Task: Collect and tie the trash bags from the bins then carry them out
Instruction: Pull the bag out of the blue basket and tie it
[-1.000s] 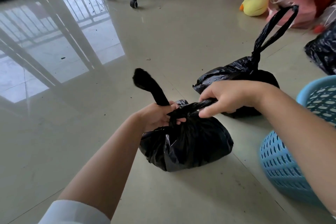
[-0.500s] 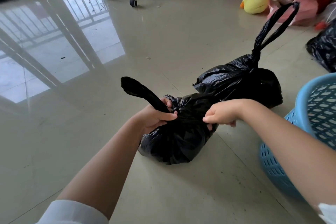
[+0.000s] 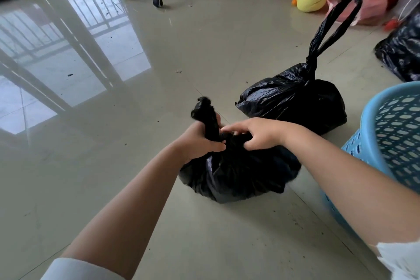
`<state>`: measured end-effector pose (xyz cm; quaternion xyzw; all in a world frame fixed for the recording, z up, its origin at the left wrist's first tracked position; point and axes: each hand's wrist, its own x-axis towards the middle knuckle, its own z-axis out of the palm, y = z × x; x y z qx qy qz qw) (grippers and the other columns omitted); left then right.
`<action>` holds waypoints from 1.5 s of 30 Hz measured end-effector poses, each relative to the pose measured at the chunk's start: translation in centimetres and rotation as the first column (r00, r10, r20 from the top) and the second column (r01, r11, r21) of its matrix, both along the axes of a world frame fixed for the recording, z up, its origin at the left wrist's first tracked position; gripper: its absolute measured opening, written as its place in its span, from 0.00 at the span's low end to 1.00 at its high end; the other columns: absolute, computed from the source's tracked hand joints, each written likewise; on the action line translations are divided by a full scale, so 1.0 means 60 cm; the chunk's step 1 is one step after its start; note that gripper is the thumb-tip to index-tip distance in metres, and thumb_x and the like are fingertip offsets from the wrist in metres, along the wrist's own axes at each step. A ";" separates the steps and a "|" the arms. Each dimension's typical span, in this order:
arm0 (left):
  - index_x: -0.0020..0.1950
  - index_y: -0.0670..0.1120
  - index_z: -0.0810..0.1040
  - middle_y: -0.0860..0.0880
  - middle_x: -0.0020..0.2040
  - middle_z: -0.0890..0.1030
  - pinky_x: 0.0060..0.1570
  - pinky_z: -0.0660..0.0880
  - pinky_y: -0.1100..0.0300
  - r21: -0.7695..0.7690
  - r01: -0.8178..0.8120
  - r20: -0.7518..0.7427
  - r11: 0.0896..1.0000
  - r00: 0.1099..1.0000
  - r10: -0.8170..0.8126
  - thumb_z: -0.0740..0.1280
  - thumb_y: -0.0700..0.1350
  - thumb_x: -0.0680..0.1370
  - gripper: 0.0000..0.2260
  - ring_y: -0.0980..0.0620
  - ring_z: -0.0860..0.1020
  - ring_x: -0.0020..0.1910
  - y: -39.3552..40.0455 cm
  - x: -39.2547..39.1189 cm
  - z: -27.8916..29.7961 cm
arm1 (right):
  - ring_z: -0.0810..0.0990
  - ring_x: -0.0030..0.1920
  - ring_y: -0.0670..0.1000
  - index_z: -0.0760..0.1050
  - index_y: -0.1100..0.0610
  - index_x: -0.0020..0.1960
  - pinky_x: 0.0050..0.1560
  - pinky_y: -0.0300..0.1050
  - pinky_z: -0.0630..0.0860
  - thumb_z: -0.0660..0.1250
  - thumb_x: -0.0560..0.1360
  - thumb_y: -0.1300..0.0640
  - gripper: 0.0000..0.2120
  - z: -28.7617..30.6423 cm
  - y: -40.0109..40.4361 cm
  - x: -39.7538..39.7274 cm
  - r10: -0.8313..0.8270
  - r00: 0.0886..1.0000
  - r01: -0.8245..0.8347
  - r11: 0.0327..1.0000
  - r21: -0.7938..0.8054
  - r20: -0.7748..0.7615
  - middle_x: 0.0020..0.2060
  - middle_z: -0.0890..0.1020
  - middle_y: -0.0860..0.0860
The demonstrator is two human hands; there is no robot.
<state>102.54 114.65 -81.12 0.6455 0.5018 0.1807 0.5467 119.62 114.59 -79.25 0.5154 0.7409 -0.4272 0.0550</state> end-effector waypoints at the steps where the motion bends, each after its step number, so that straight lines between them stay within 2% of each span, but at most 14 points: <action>1: 0.38 0.52 0.65 0.53 0.32 0.73 0.32 0.71 0.68 0.057 -0.079 -0.002 0.995 0.997 0.079 0.65 0.26 0.70 0.21 0.63 0.74 0.27 0.001 0.001 0.000 | 0.74 0.65 0.52 0.65 0.46 0.70 0.66 0.43 0.68 0.58 0.72 0.69 0.31 -0.001 -0.001 -0.004 -0.050 0.998 0.049 0.999 -0.015 -0.031 0.64 0.75 0.52; 4: 0.38 0.53 0.63 0.54 0.32 0.73 0.28 0.67 0.67 0.273 -0.222 -0.027 0.936 0.971 0.238 0.63 0.27 0.69 0.20 0.58 0.71 0.25 0.006 0.007 -0.001 | 0.78 0.59 0.53 0.68 0.54 0.68 0.59 0.37 0.72 0.58 0.73 0.69 0.25 -0.001 0.001 -0.019 -0.211 0.965 0.209 0.977 -0.030 -0.154 0.56 0.80 0.53; 7: 0.42 0.50 0.64 0.48 0.41 0.74 0.35 0.63 0.59 0.419 -0.275 -0.094 0.865 0.935 0.343 0.62 0.30 0.70 0.15 0.48 0.69 0.38 0.012 0.012 -0.002 | 0.74 0.43 0.43 0.67 0.56 0.68 0.34 0.24 0.66 0.58 0.75 0.64 0.22 0.011 -0.002 -0.033 -0.178 0.979 0.185 0.980 0.070 -0.096 0.42 0.79 0.46; 9: 0.46 0.46 0.64 0.47 0.44 0.73 0.37 0.61 0.61 0.453 -0.362 -0.096 0.815 0.889 0.448 0.61 0.30 0.70 0.13 0.46 0.70 0.41 0.015 0.009 -0.007 | 0.72 0.45 0.45 0.67 0.61 0.68 0.35 0.19 0.64 0.58 0.75 0.67 0.21 0.011 -0.007 -0.042 -0.103 0.985 0.124 0.981 0.150 -0.138 0.43 0.77 0.44; 13: 0.56 0.40 0.68 0.38 0.52 0.77 0.42 0.66 0.55 0.464 -0.320 -0.327 0.826 0.805 0.495 0.59 0.30 0.71 0.14 0.38 0.75 0.50 0.007 0.002 -0.016 | 0.72 0.41 0.50 0.73 0.60 0.50 0.40 0.30 0.64 0.58 0.75 0.68 0.08 -0.005 -0.015 -0.056 -0.065 0.989 0.090 0.976 0.200 -0.132 0.36 0.71 0.40; 15: 0.55 0.40 0.69 0.35 0.52 0.78 0.43 0.69 0.52 0.376 -0.255 -0.451 0.891 0.789 0.417 0.59 0.32 0.73 0.11 0.38 0.76 0.51 0.008 0.003 -0.020 | 0.76 0.57 0.57 0.75 0.64 0.55 0.58 0.39 0.67 0.59 0.74 0.69 0.12 -0.015 -0.018 -0.060 -0.058 0.982 0.091 0.978 0.187 -0.177 0.53 0.80 0.55; 17: 0.51 0.40 0.73 0.36 0.47 0.78 0.40 0.73 0.56 0.133 -0.349 -0.339 0.928 0.864 0.373 0.59 0.32 0.75 0.08 0.43 0.79 0.43 0.016 -0.002 -0.022 | 0.70 0.67 0.57 0.71 0.62 0.65 0.62 0.41 0.63 0.59 0.73 0.67 0.20 -0.024 -0.019 -0.059 -0.055 0.998 0.060 0.976 0.208 -0.031 0.65 0.74 0.58; 20: 0.38 0.47 0.72 0.50 0.26 0.78 0.19 0.64 0.69 -0.383 -0.422 -0.004 0.822 0.890 0.455 0.55 0.32 0.78 0.14 0.60 0.74 0.19 0.022 -0.020 -0.019 | 0.70 0.67 0.55 0.67 0.56 0.69 0.64 0.43 0.66 0.57 0.74 0.64 0.23 -0.033 -0.018 -0.047 -0.085 0.993 0.068 0.978 0.195 0.079 0.67 0.73 0.56; 23: 0.36 0.49 0.71 0.55 0.19 0.77 0.20 0.59 0.68 -0.544 -0.417 0.125 0.728 0.817 0.562 0.52 0.33 0.79 0.17 0.62 0.72 0.17 0.020 -0.026 -0.024 | 0.67 0.70 0.55 0.62 0.51 0.72 0.67 0.44 0.65 0.57 0.75 0.63 0.25 -0.033 -0.022 -0.040 -0.106 0.986 0.079 0.977 0.199 0.130 0.71 0.69 0.54; 32: 0.35 0.47 0.70 0.56 0.21 0.78 0.29 0.66 0.68 -0.489 -0.387 0.251 0.782 0.795 0.551 0.55 0.30 0.78 0.17 0.57 0.74 0.30 0.008 -0.022 -0.050 | 0.70 0.68 0.52 0.62 0.51 0.72 0.67 0.42 0.65 0.61 0.75 0.58 0.25 -0.032 -0.016 -0.031 -0.056 0.994 0.059 0.998 -0.018 0.098 0.68 0.72 0.52; 35: 0.35 0.45 0.72 0.56 0.20 0.78 0.29 0.73 0.70 -0.439 -0.393 0.203 0.808 0.833 0.515 0.59 0.31 0.78 0.14 0.59 0.77 0.26 0.000 -0.023 -0.051 | 0.76 0.60 0.53 0.75 0.56 0.62 0.61 0.42 0.69 0.61 0.76 0.55 0.16 -0.026 -0.006 -0.023 -0.161 0.987 0.160 0.978 0.134 -0.001 0.59 0.79 0.54; 39: 0.35 0.45 0.71 0.57 0.23 0.80 0.39 0.74 0.67 -0.330 -0.306 0.244 0.893 0.887 0.393 0.60 0.28 0.76 0.15 0.62 0.79 0.27 -0.006 -0.015 -0.050 | 0.76 0.54 0.51 0.69 0.52 0.67 0.55 0.38 0.69 0.61 0.75 0.63 0.21 -0.022 0.007 -0.025 -0.220 0.963 0.250 0.946 0.208 -0.154 0.59 0.77 0.54; 42: 0.35 0.45 0.71 0.58 0.23 0.80 0.39 0.74 0.67 -0.302 -0.309 0.245 0.902 0.889 0.387 0.62 0.28 0.75 0.14 0.60 0.80 0.30 -0.010 -0.010 -0.046 | 0.72 0.34 0.46 0.71 0.49 0.66 0.35 0.31 0.68 0.58 0.73 0.68 0.24 -0.020 0.008 -0.029 -0.180 0.974 0.186 0.982 0.030 -0.137 0.37 0.76 0.50; 45: 0.36 0.46 0.74 0.55 0.28 0.80 0.41 0.74 0.65 -0.250 -0.342 0.240 0.906 0.884 0.400 0.65 0.30 0.74 0.12 0.56 0.77 0.35 -0.015 -0.007 -0.045 | 0.71 0.28 0.43 0.76 0.56 0.61 0.31 0.32 0.70 0.58 0.72 0.70 0.21 -0.023 0.011 -0.029 -0.190 0.974 0.191 0.982 -0.003 -0.121 0.32 0.75 0.50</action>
